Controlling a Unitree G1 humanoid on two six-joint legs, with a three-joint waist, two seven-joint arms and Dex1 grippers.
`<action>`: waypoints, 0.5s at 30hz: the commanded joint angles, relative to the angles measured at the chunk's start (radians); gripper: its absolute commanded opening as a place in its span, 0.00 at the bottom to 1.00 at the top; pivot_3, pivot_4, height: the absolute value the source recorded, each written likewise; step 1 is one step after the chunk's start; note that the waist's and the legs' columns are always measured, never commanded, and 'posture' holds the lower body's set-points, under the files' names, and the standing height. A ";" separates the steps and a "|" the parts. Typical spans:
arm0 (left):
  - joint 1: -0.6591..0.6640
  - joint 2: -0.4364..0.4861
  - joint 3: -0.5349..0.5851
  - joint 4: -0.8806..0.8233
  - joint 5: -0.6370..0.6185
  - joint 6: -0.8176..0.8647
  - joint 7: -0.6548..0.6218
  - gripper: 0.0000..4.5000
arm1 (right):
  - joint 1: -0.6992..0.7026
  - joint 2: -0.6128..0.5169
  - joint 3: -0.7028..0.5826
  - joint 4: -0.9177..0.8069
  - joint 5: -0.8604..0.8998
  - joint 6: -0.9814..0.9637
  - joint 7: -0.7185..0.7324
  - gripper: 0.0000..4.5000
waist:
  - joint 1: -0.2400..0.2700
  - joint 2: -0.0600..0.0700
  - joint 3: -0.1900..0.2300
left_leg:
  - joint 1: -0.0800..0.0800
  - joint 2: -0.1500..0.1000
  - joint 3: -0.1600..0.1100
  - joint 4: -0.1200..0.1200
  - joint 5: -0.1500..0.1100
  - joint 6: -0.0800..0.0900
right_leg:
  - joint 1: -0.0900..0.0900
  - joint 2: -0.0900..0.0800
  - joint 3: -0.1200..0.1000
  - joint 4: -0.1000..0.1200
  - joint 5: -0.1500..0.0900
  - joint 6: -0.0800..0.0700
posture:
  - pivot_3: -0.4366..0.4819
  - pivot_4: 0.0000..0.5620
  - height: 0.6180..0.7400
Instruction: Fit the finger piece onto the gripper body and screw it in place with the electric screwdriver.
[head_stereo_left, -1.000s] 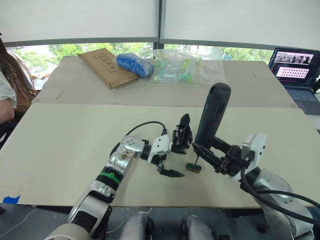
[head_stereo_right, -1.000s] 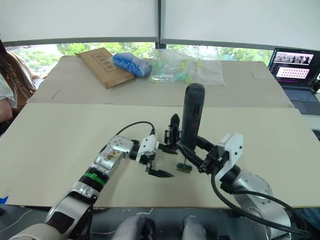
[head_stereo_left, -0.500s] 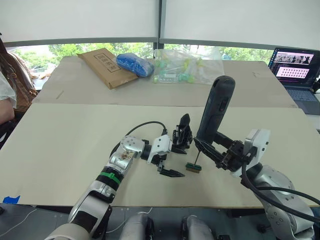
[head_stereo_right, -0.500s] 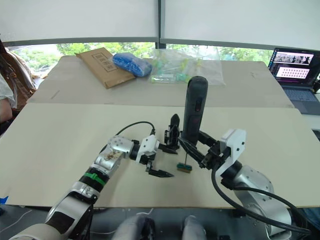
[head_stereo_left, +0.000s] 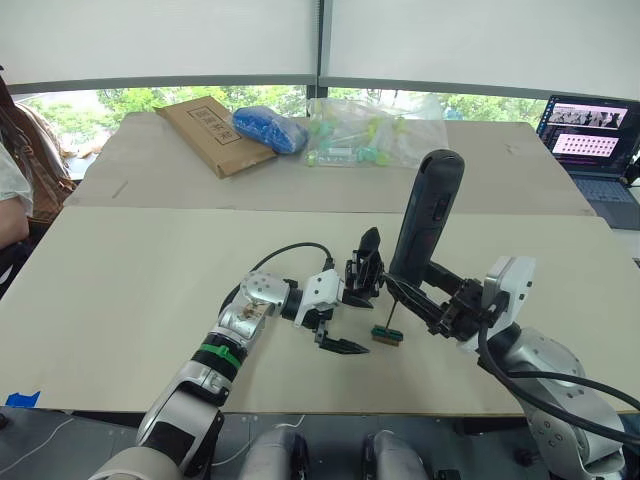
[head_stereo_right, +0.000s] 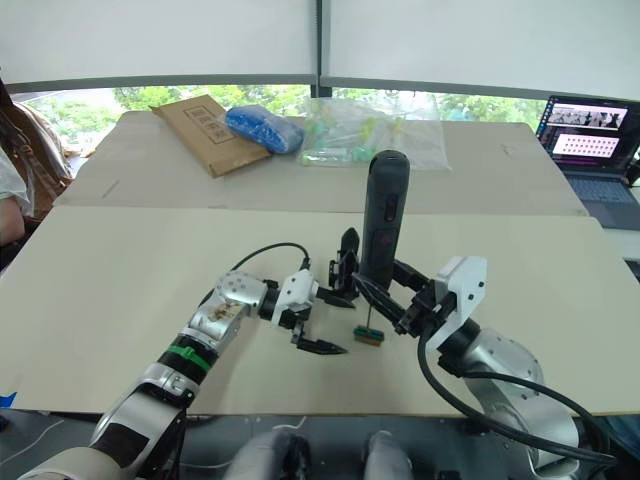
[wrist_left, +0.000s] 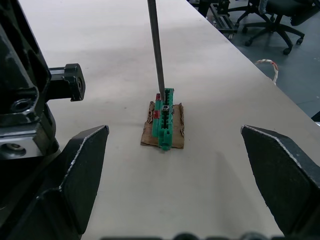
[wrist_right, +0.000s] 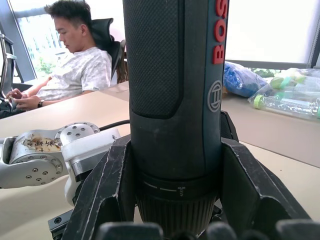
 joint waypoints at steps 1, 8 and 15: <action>-0.015 -0.004 0.005 -0.016 -0.010 -0.020 0.000 1.00 | -0.004 -0.001 -0.015 -0.035 -0.001 -0.030 0.001 0.42 | 0.000 0.000 0.000 | 0.000 0.000 0.000 0.000 0.000 0.000 | 0.000 0.000 0.000 0.000 0.000 0.000 | 0.48 0.27 0.93; -0.016 -0.004 0.006 -0.016 -0.011 -0.019 0.001 1.00 | 0.008 0.003 -0.013 -0.018 -0.017 -0.042 0.015 0.42 | 0.000 0.000 0.000 | 0.000 0.000 0.000 0.000 0.000 0.000 | 0.000 0.000 0.000 0.000 0.000 0.000 | 0.48 0.27 0.93; -0.017 -0.004 0.007 -0.014 -0.011 -0.020 0.003 1.00 | 0.014 0.004 -0.012 -0.009 -0.021 -0.048 0.024 0.42 | 0.000 0.000 0.000 | 0.000 0.000 0.000 0.000 0.000 0.000 | 0.000 0.000 0.000 0.000 0.000 0.000 | 0.48 0.27 0.93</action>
